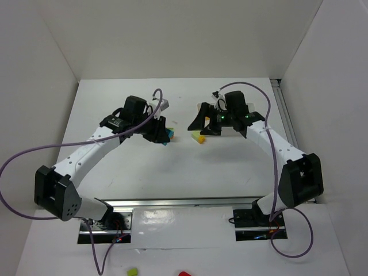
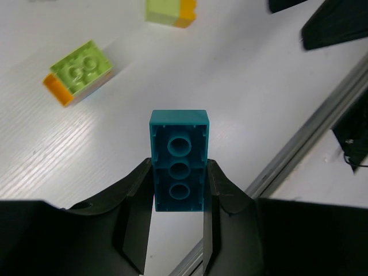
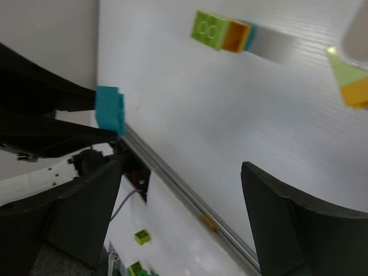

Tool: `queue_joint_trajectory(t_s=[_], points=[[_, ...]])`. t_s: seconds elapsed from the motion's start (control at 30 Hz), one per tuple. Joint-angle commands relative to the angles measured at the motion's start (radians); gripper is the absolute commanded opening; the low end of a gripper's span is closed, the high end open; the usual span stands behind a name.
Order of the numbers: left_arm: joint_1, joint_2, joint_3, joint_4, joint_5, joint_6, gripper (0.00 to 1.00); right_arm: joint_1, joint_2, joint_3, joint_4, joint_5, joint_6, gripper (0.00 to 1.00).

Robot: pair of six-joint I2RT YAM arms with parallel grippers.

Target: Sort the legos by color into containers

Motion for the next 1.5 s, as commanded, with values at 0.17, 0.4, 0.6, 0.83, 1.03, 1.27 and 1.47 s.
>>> queue_joint_trajectory(t_s=[0.17, 0.4, 0.6, 0.83, 1.03, 1.27, 1.47], points=[[-0.047, 0.069, 0.107, 0.048, 0.172, 0.039, 0.0, 0.054, 0.029, 0.048, 0.25, -0.109, 0.213, 0.92], [-0.067, 0.069, 0.116, 0.082, 0.163, 0.039, 0.0, 0.143, 0.078, 0.058, 0.287, -0.098, 0.255, 0.88], [-0.077, 0.078, 0.126, 0.082, 0.116, 0.039, 0.0, 0.209, 0.115, 0.06, 0.281, -0.098, 0.252, 0.73], [-0.077, 0.078, 0.116, 0.082, 0.007, 0.034, 0.0, 0.198, 0.075, 0.029, 0.304, -0.067, 0.29, 0.19], [-0.077, 0.078, 0.116, 0.082, -0.111, 0.034, 1.0, 0.086, 0.034, 0.041, 0.229, 0.049, 0.28, 0.0], [-0.025, 0.078, 0.104, 0.057, -0.275, -0.036, 1.0, -0.129, -0.006, 0.116, 0.145, 0.401, 0.183, 0.0], [0.058, 0.138, 0.115, 0.005, -0.256, -0.118, 1.0, -0.245, 0.003, 0.15, 0.074, 0.834, 0.019, 0.0]])
